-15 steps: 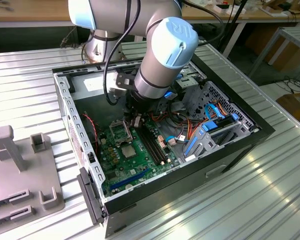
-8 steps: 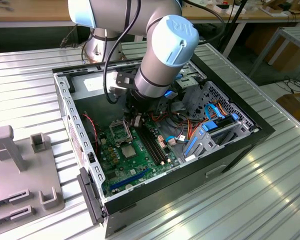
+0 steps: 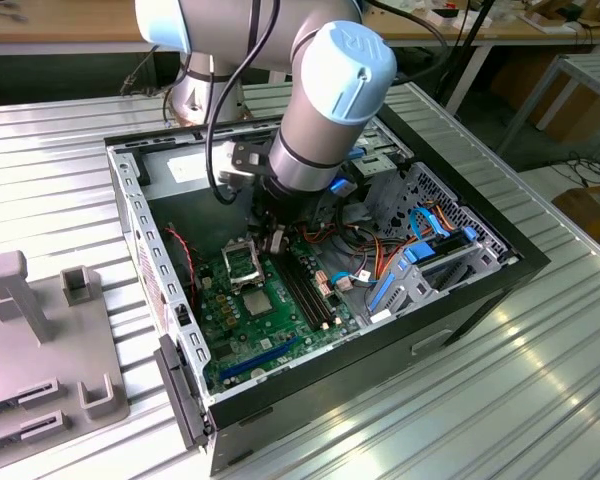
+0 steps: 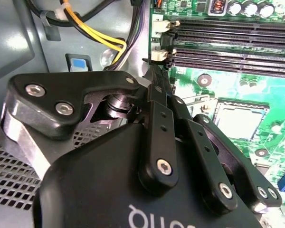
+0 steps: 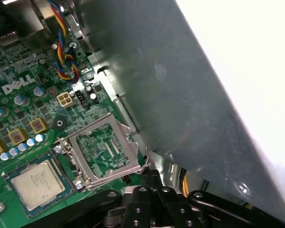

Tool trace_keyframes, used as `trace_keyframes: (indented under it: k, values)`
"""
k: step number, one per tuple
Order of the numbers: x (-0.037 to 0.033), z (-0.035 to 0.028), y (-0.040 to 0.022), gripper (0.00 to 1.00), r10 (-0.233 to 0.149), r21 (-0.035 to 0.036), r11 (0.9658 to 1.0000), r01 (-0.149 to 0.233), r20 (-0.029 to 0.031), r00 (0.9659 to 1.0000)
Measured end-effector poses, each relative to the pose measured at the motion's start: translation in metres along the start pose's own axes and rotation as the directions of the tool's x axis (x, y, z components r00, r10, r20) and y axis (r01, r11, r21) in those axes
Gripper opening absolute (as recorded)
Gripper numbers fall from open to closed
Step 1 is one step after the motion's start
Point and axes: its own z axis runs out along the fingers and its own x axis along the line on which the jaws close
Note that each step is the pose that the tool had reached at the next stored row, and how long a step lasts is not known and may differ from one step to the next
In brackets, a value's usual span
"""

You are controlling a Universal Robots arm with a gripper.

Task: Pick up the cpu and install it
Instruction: 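Close the cpu cover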

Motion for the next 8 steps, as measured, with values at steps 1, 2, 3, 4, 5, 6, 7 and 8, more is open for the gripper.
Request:
trace_keyframes:
  k: [1,2,3,4,5,6,7,8]
  values:
    - [-0.0002,-0.0012,0.0001,0.11,0.0,0.0005,1.0,0.0,-0.0008,1.0]
    - [-0.0004,-0.0024,0.0003,0.11,0.0,0.0006,1.0,0.0,-0.0011,1.0]
    - [-0.0006,-0.004,0.0006,0.11,0.0,0.0007,1.0,0.0,-0.0011,1.0]
    - [-0.0007,-0.0051,0.0007,0.11,0.0,0.0007,1.0,0.0,-0.0011,1.0]
    - [-0.0009,-0.0065,0.001,0.11,0.0,0.0007,1.0,0.0,-0.0013,1.0]
    - [-0.001,-0.0077,0.0012,0.11,0.0,0.0007,1.0,0.0,-0.0012,1.0]
    - [-0.0011,-0.0088,0.0014,0.11,0.0,0.0007,1.0,0.0,-0.0012,1.0]
    - [-0.0013,-0.0101,0.0016,0.11,0.0,0.0007,1.0,0.0,-0.0012,1.0]
